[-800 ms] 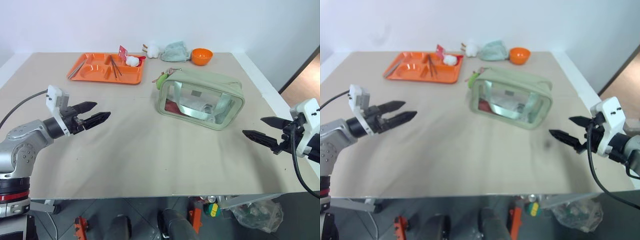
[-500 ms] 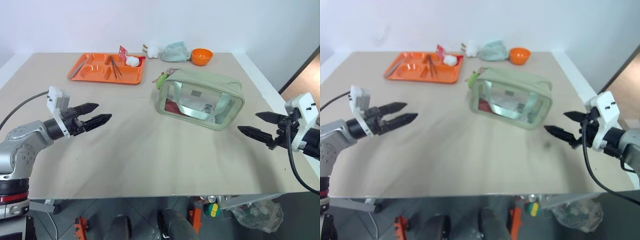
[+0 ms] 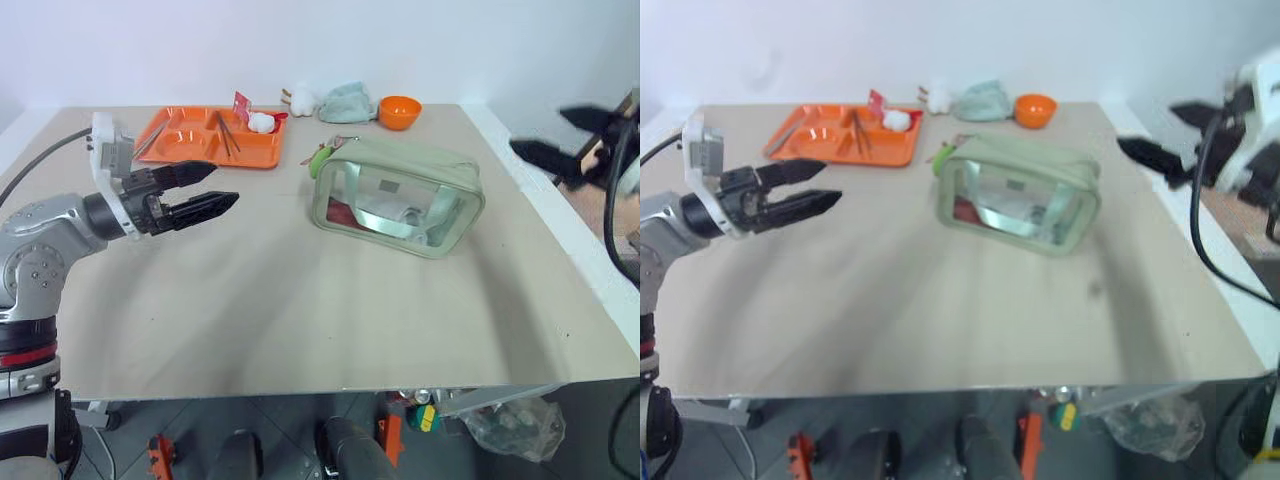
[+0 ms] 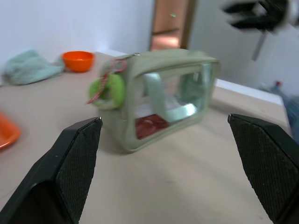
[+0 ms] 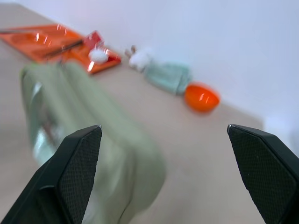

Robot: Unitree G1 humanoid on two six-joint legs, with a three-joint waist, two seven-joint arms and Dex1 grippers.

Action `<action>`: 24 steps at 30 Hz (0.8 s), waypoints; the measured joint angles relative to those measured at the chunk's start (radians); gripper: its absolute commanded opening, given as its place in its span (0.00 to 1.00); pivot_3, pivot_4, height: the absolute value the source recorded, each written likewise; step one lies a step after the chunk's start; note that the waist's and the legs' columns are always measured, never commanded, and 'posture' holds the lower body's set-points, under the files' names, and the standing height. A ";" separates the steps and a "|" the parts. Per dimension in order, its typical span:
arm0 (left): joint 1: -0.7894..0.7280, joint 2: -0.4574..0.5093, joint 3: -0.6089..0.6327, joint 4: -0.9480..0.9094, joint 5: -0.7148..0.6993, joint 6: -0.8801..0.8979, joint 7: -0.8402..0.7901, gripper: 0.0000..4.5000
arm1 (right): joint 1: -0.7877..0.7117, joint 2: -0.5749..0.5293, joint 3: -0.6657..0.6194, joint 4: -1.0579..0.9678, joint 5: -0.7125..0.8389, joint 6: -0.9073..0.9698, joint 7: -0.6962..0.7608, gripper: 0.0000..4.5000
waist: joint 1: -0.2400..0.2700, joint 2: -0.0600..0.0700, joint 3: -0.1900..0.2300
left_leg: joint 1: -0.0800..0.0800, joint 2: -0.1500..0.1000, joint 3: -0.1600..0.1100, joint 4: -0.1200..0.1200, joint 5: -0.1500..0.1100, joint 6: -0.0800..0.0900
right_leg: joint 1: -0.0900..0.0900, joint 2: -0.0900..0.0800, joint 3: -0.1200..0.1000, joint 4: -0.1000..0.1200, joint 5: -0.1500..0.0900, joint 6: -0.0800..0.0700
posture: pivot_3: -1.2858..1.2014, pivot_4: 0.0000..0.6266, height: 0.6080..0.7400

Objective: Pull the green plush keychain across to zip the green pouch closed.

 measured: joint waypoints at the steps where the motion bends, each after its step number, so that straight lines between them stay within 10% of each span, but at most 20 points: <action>1: -0.011 0.001 -0.021 -0.004 0.000 0.000 -0.024 0.99 | -0.034 0.026 0.065 0.019 -0.028 -0.029 0.023 0.99 | 0.001 0.000 0.000 | -0.001 0.000 -0.001 0.000 0.000 0.001 | 0.000 0.000 -0.001 0.000 -0.001 0.000 | 0.52 0.24 1.00; 10: -0.058 0.011 -0.060 -0.028 -0.001 0.000 -0.093 0.99 | -0.245 0.203 0.432 0.157 -0.246 -0.139 0.183 0.99 | -0.012 0.001 0.001 | -0.004 0.000 0.000 0.001 -0.001 0.001 | -0.003 0.000 0.000 0.002 -0.002 0.001 | 0.52 0.24 1.00; 24: -0.064 -0.025 -0.059 -0.046 0.000 -0.003 -0.044 0.99 | -0.319 0.236 0.495 0.283 -0.395 -0.287 0.341 0.99 | -0.002 0.001 0.001 | -0.004 -0.001 -0.001 0.003 -0.002 0.002 | -0.003 -0.002 0.000 0.003 -0.003 0.002 | 0.52 0.24 1.00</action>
